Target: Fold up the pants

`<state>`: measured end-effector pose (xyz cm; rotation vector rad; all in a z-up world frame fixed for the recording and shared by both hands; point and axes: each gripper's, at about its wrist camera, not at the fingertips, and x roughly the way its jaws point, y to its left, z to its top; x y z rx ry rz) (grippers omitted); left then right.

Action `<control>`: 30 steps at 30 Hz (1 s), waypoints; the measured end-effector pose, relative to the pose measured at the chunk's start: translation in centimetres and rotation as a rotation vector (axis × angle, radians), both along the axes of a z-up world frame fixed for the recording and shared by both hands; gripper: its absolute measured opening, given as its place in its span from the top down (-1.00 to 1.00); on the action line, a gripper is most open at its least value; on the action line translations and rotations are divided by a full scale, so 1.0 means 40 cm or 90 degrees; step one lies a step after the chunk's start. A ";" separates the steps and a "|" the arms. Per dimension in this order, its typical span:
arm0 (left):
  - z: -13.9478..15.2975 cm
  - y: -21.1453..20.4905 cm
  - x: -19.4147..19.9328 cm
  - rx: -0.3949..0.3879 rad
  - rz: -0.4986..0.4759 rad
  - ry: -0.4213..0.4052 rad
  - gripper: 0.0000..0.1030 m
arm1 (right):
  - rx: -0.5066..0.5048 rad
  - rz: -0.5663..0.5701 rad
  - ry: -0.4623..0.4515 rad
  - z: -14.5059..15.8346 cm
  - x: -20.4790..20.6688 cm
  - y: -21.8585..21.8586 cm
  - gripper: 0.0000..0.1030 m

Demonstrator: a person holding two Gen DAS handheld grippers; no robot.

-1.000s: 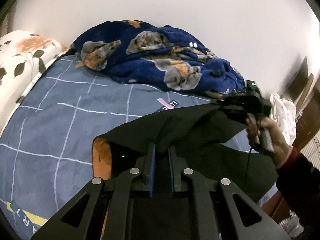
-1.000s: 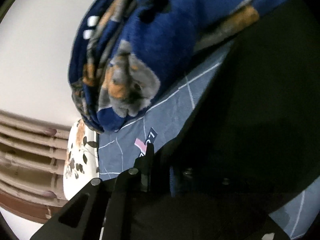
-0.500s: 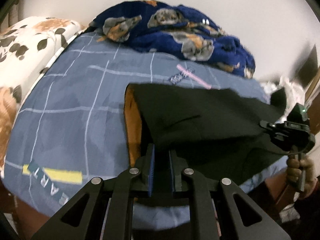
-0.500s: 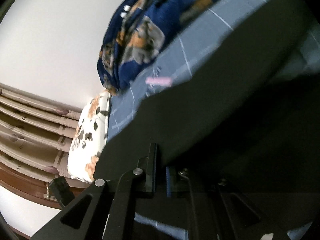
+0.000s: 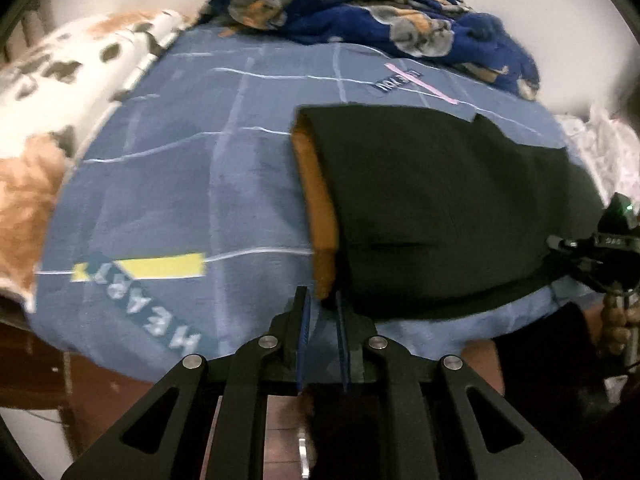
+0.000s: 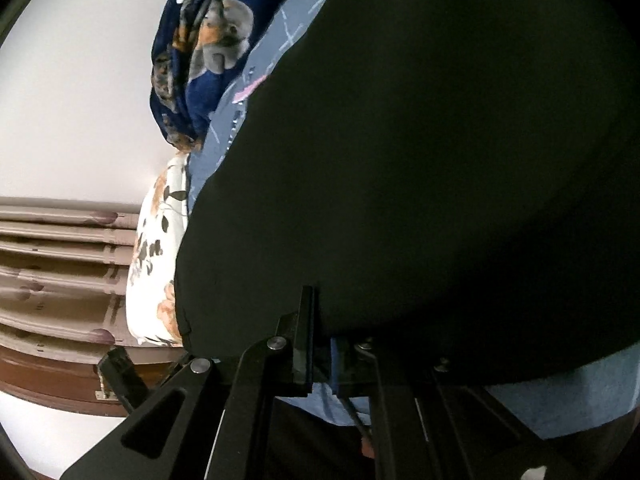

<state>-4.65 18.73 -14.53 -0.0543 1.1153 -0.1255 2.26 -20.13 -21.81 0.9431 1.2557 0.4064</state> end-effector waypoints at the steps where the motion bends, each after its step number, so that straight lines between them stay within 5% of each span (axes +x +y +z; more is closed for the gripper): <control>1: 0.014 0.012 -0.010 0.015 0.007 -0.009 0.74 | 0.002 -0.002 0.001 0.000 -0.004 -0.004 0.88; 6: 0.117 0.028 -0.035 0.059 0.030 -0.087 0.71 | 0.006 -0.006 0.002 0.001 -0.020 -0.006 0.88; 10: 0.141 -0.077 0.010 0.056 -0.027 -0.113 0.50 | 0.007 -0.008 0.003 0.004 -0.020 -0.004 0.88; 17: 0.019 -0.279 0.076 0.046 -0.151 -0.081 0.43 | 0.034 -0.008 -0.004 0.002 -0.027 -0.002 0.80; 24: -0.066 -0.263 0.106 -0.012 -0.114 -0.029 0.43 | 0.085 -0.085 -0.032 0.019 -0.016 -0.128 0.59; 30: -0.075 -0.270 0.094 0.008 -0.126 -0.034 0.42 | 0.096 -0.206 -0.101 0.054 0.034 -0.365 0.54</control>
